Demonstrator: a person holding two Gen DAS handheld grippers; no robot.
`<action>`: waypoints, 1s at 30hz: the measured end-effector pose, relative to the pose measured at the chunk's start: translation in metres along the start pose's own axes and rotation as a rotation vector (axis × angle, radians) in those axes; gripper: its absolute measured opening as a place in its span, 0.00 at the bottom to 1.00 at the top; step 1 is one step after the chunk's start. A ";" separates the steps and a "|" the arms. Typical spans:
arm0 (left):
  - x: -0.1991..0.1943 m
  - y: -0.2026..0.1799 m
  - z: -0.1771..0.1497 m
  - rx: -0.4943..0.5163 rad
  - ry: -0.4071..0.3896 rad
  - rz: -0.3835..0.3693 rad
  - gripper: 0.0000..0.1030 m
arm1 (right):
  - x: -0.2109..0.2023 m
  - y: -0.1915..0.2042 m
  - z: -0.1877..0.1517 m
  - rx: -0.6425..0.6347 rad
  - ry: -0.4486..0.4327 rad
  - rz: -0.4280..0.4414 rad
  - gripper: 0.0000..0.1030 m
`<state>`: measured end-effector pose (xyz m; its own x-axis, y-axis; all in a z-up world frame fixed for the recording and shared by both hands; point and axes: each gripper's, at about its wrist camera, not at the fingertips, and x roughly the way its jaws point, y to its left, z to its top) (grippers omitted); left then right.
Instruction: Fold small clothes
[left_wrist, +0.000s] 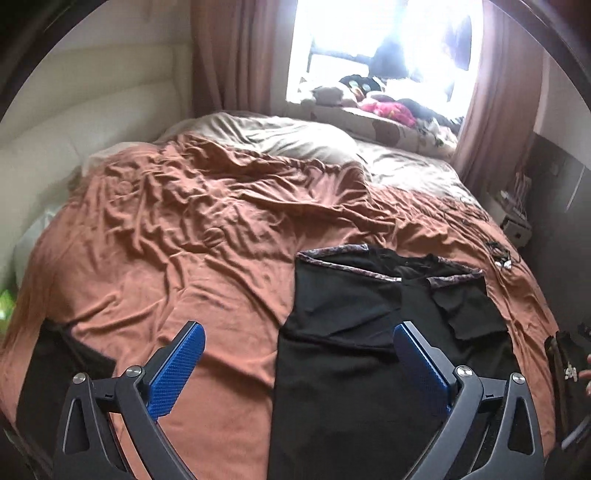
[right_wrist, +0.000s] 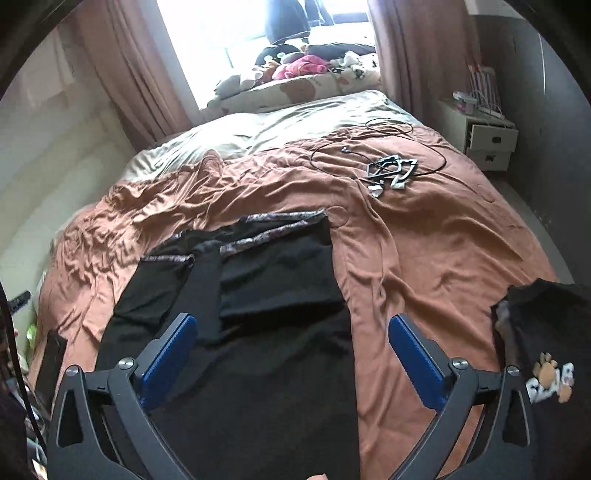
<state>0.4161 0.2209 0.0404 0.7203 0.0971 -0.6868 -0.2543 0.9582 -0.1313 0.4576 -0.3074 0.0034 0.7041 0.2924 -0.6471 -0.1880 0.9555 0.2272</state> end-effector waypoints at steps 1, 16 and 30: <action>-0.006 0.002 -0.008 -0.007 0.001 -0.007 1.00 | -0.006 0.001 -0.006 -0.006 0.004 0.006 1.00; -0.083 0.023 -0.101 -0.065 -0.053 -0.010 1.00 | -0.070 0.009 -0.067 -0.037 -0.020 0.050 1.00; -0.157 0.021 -0.160 -0.109 -0.192 0.034 1.00 | -0.156 0.009 -0.154 -0.048 -0.244 0.006 1.00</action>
<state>0.1947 0.1829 0.0309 0.8171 0.1885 -0.5448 -0.3413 0.9198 -0.1936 0.2409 -0.3382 -0.0057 0.8465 0.2853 -0.4494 -0.2204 0.9563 0.1919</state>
